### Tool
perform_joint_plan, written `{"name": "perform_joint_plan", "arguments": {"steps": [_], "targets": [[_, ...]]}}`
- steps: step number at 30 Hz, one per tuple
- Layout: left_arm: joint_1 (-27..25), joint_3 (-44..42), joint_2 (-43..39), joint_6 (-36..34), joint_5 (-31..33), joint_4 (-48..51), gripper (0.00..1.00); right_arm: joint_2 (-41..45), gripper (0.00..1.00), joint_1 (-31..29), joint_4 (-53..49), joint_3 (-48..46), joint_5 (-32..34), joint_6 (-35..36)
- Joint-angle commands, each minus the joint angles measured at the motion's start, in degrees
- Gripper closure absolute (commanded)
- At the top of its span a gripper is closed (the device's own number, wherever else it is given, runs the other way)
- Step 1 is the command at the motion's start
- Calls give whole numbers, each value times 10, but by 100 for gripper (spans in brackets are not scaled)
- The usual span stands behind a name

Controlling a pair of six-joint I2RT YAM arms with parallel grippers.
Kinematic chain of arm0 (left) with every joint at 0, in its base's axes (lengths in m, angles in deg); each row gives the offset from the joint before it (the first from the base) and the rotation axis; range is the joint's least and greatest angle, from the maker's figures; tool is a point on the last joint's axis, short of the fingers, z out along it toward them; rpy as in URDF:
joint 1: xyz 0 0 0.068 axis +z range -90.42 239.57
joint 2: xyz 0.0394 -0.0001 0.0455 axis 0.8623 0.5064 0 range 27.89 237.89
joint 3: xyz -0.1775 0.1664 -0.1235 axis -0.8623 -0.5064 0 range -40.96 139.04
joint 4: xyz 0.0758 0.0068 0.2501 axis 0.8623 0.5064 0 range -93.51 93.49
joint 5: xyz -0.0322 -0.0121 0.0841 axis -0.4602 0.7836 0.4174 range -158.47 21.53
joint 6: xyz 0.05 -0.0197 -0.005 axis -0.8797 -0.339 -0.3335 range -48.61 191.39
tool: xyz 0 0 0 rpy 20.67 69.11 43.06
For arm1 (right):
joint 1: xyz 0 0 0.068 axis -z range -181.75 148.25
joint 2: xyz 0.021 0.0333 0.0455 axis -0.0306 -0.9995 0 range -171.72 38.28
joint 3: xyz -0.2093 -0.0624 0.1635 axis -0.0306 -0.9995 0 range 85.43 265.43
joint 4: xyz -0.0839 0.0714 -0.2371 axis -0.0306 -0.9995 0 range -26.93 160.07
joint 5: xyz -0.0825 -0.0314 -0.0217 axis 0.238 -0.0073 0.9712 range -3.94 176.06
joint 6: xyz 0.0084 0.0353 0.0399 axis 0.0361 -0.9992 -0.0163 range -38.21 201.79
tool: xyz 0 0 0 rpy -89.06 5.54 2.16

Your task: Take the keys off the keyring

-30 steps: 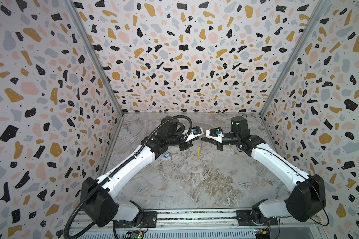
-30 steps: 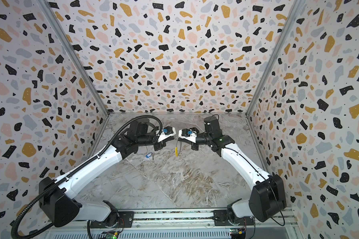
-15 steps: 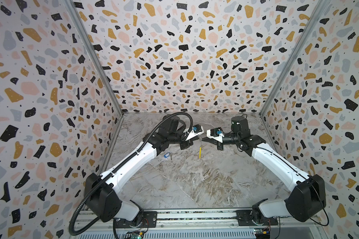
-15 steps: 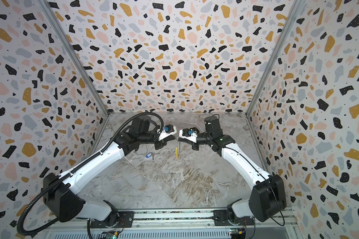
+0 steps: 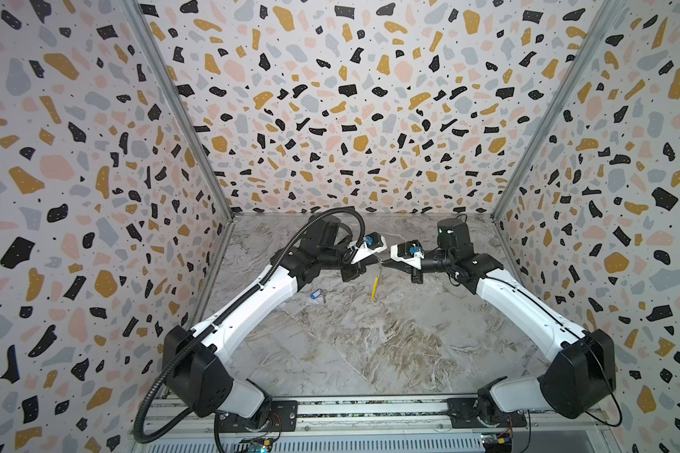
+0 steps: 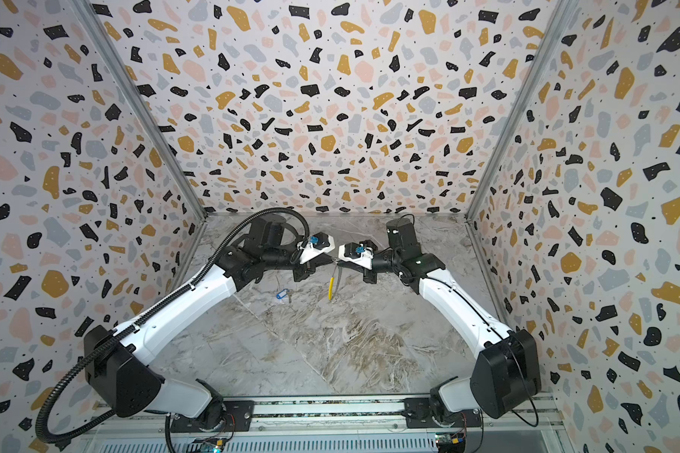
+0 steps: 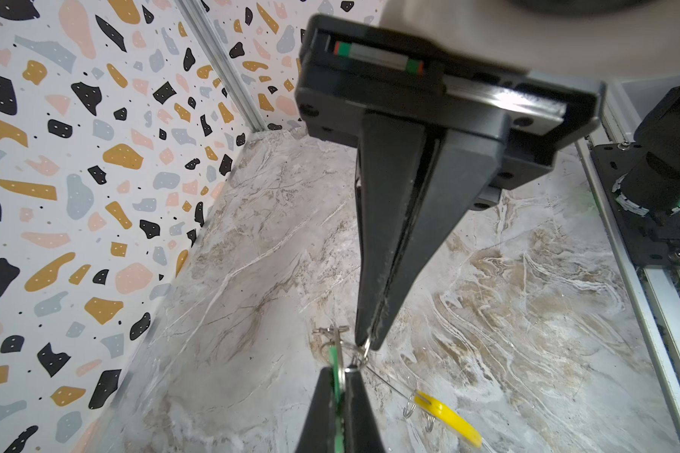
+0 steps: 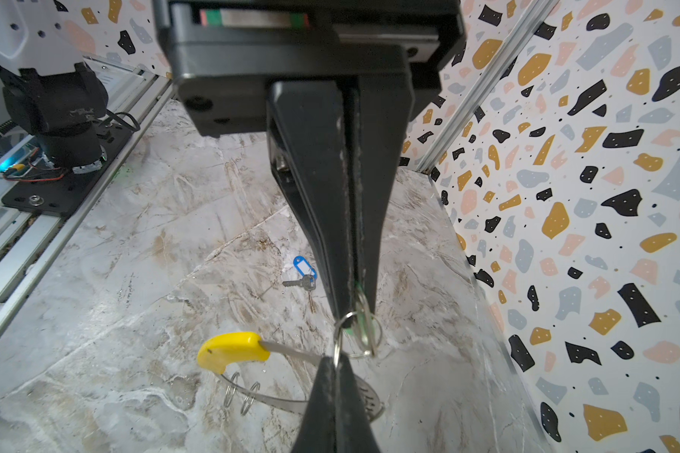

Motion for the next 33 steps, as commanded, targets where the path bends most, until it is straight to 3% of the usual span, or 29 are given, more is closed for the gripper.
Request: {"name": "perform_joint_plan", "arguments": {"steps": [1,23,33], "targets": [[9,26,5,-4,0,-17,100,7,100,-10,-17,10,-25,12],[39,23,15,-3,-26,5,100,26,100,3,-1,-9,-109,17],[40,-4,1,2,-50,-17,100,50,100,27,215,-76,-158,-152]]}}
